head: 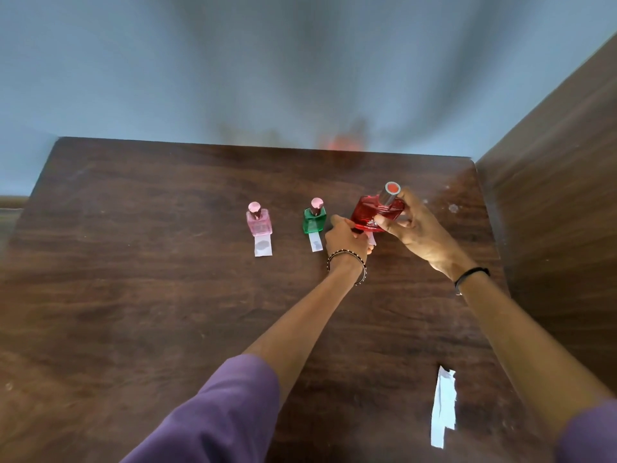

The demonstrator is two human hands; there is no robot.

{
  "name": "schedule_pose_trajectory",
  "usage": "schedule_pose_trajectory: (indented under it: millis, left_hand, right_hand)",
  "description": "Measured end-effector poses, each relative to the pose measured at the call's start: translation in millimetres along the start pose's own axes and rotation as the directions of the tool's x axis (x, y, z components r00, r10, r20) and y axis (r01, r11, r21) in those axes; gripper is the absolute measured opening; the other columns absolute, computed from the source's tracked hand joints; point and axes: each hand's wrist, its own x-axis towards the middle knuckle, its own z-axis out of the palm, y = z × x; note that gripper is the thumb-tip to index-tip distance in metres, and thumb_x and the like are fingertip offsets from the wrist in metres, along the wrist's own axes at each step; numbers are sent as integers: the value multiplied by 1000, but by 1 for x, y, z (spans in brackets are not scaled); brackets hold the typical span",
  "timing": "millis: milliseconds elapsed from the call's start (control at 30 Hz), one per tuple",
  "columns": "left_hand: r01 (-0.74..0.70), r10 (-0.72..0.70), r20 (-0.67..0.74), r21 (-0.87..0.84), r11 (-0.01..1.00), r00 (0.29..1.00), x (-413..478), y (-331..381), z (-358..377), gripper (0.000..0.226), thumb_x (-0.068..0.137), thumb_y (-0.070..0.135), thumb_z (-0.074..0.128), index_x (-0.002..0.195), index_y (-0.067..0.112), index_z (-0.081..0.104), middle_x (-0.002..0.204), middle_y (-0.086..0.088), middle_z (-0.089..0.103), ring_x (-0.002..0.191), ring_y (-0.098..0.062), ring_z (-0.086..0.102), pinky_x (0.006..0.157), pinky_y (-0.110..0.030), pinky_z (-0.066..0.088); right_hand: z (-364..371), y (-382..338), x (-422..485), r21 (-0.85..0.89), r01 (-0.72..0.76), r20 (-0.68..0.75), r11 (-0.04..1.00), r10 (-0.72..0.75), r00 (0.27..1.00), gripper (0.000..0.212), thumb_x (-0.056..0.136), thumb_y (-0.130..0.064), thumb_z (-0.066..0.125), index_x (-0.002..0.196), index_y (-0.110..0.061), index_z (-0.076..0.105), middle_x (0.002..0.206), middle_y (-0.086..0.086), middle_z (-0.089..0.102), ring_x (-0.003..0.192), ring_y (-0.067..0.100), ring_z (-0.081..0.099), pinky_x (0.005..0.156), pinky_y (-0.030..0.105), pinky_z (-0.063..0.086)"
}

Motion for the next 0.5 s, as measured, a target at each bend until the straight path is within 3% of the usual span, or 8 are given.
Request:
schedule_pose_trajectory:
  millis: [100, 233, 333, 500]
  left_hand:
    - [8, -8, 0, 16, 1000, 1000, 1, 1, -1, 26, 90, 0, 66, 99, 8, 43, 101, -25, 70, 76, -37, 74, 70, -47, 63]
    - [55, -55, 16, 8, 998, 998, 6, 2, -3, 17, 93, -6, 54, 108, -2, 48, 110, -32, 65, 98, -46, 69, 85, -53, 58]
    - [58, -59, 24, 26, 998, 998, 5, 5, -5, 10, 96, -4, 48, 94, 5, 48, 113, -32, 64, 103, -47, 66, 89, -53, 56]
    - [92, -89, 44, -58, 994, 995, -7, -2, -10, 10, 99, -3, 47, 99, 5, 40, 107, -34, 65, 74, -37, 68, 77, -51, 61]
  right_hand:
    - [-2, -2, 1, -13, -12, 29, 1000, 12, 999, 42, 93, -35, 73, 129, -28, 52, 125, -6, 69, 120, 14, 65, 112, 48, 45]
    - [-4, -3, 2, -28, -15, 53, 999, 17, 998, 44, 93, -37, 73, 130, -28, 50, 124, -8, 69, 118, 10, 65, 112, 43, 44]
    - [-3, -3, 2, -58, -37, 42, 998, 40, 998, 47, 93, -38, 74, 132, -31, 50, 126, -9, 68, 120, 7, 62, 108, 39, 41]
    - [2, 7, -6, -72, -107, -45, 992, 104, 994, 49, 93, -18, 76, 132, -30, 47, 128, -10, 64, 121, 6, 58, 99, 30, 45]
